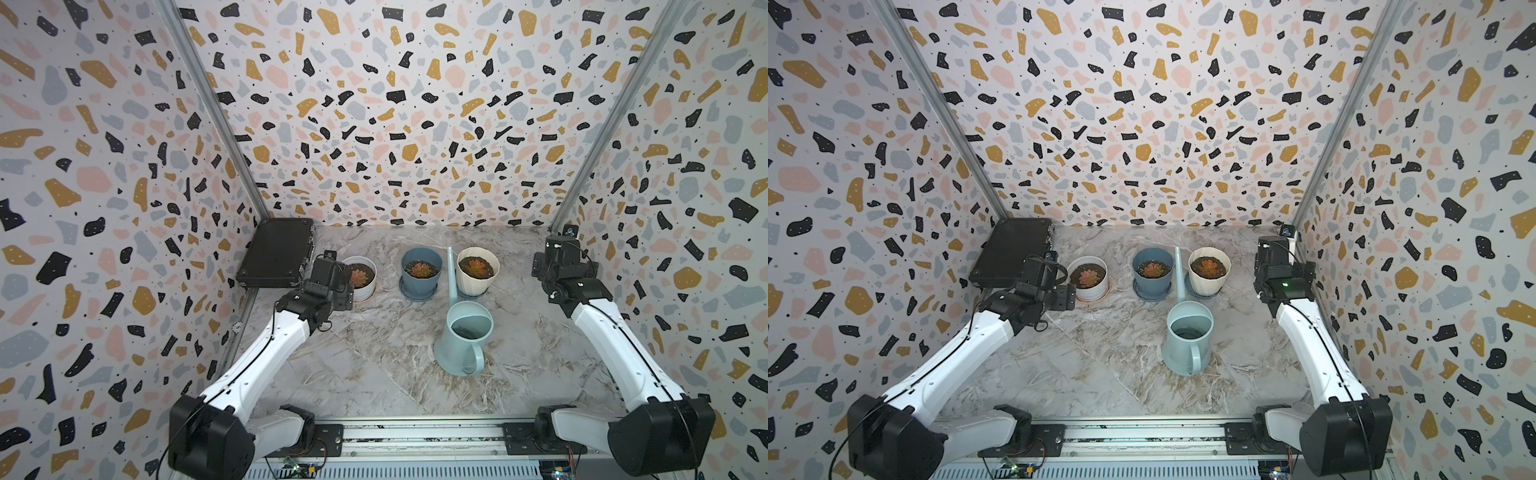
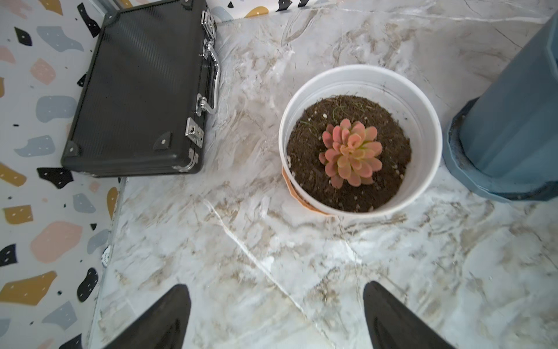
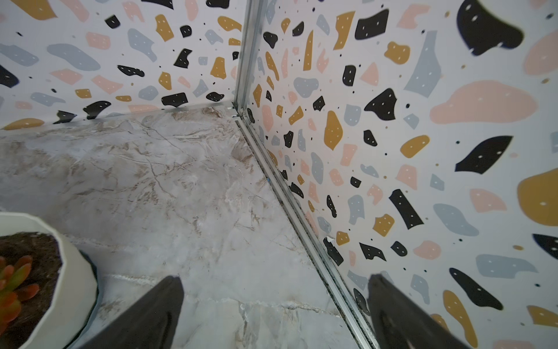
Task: Water the succulent around the soil edge
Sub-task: Pick up the watering can from the center of the board.
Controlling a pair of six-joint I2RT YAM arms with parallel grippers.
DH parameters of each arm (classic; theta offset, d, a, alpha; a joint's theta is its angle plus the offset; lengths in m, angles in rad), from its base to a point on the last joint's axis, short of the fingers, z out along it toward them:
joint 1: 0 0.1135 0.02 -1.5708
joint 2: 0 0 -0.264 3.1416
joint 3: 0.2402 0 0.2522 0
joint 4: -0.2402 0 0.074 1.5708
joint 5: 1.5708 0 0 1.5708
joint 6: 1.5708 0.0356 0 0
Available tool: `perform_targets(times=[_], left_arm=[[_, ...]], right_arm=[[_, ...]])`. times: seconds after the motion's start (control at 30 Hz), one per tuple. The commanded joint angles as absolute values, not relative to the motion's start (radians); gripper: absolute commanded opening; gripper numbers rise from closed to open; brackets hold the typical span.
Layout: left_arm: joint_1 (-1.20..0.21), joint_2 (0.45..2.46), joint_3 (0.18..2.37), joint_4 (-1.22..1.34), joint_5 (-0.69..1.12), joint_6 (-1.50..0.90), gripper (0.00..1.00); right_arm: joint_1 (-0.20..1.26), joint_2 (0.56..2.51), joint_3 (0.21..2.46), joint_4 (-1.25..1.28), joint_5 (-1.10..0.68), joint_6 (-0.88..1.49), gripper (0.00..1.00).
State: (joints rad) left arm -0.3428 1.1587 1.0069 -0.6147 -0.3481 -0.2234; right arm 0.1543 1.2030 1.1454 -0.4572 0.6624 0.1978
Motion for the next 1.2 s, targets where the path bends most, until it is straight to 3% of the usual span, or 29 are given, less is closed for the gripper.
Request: perform_targets(times=[0.0, 0.23, 0.43, 0.63, 0.9, 1.17], left_arm=[[-0.366, 1.064, 1.051, -0.798, -0.395, -0.365, 0.93], [-0.468, 0.952, 1.053, -0.992, -0.387, -0.548, 0.92], [-0.547, 0.844, 0.992, -1.095, -0.364, -0.586, 0.94], [-0.59, 0.729, 0.955, -1.113, -0.282, -0.579, 0.94], [-0.639, 0.707, 0.924, -1.105, -0.148, -0.552, 0.97], [-0.641, 0.763, 0.919, -1.098, -0.133, -0.562, 1.0]], right_arm=[[0.186, 1.149, 1.221, -0.633, 0.641, 0.271, 1.0], [0.193, 0.992, 1.332, -0.906, 0.353, 0.435, 1.0], [0.192, 0.854, 1.37, -1.144, 0.089, 0.508, 0.96], [0.192, 0.72, 1.334, -1.357, -0.058, 0.539, 0.96], [0.192, 0.61, 1.214, -1.496, -0.294, 0.505, 1.0], [0.192, 0.524, 1.108, -1.506, -0.45, 0.461, 1.0]])
